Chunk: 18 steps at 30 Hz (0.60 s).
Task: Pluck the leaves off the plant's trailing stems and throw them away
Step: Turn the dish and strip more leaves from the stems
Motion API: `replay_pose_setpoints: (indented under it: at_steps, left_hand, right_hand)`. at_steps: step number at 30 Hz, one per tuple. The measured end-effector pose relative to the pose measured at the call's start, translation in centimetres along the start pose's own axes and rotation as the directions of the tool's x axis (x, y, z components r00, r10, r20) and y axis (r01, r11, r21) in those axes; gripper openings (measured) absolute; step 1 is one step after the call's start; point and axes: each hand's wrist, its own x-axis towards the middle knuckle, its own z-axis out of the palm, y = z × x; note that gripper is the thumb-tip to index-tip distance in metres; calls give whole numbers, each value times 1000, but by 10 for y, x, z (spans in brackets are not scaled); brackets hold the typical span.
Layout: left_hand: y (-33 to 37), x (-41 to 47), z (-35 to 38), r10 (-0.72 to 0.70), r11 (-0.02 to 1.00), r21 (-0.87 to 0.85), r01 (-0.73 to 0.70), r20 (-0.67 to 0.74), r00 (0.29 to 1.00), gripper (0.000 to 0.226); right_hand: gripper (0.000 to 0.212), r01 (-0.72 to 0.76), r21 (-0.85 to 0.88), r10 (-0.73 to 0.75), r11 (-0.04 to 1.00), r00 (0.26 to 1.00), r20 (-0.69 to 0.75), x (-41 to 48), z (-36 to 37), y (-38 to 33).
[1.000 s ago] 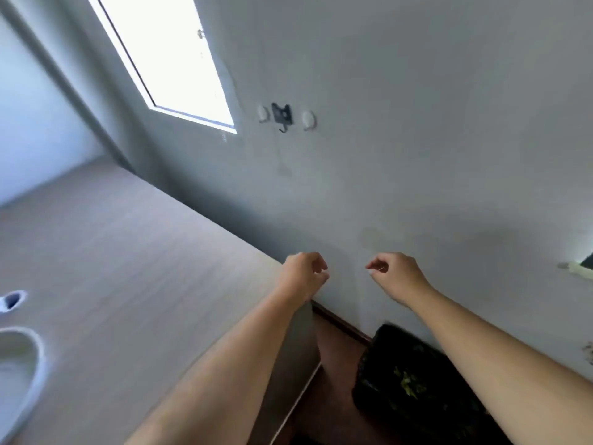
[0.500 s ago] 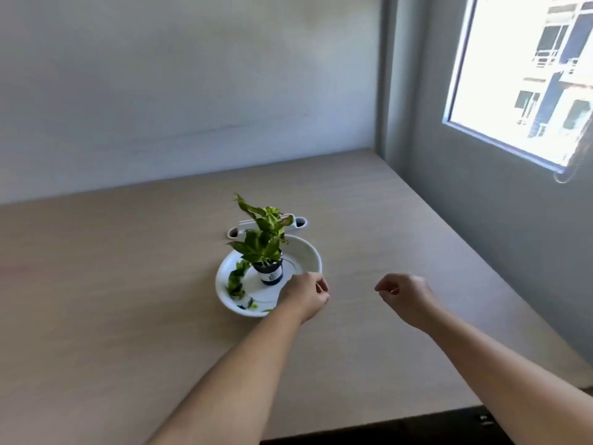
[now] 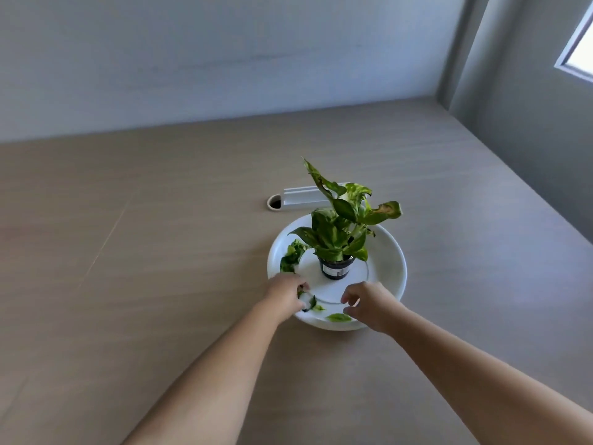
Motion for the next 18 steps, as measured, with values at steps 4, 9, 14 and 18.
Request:
replay_pose_setpoints:
  at_steps: [4,9,14,18]
  left_hand:
    - [5,21,12,88,987,123,-104,128,988,36]
    - [5,33,24,106,985,130,-114,68,992,14]
    - [4,37,29,79,997,12,-79,40,996,9]
    - [6,33,28,47,996,-81,-47,-7,999,9]
  right_hand:
    - [31,-49,-109,55,993,997,59,19,12,-2]
    - [6,-35,-198,42,980,999,33,36,26,-4]
    - [12,-7,-171,19,985,998,65,42,23,3]
    - [13,-2,-152,11,988,998,60,39,23,1]
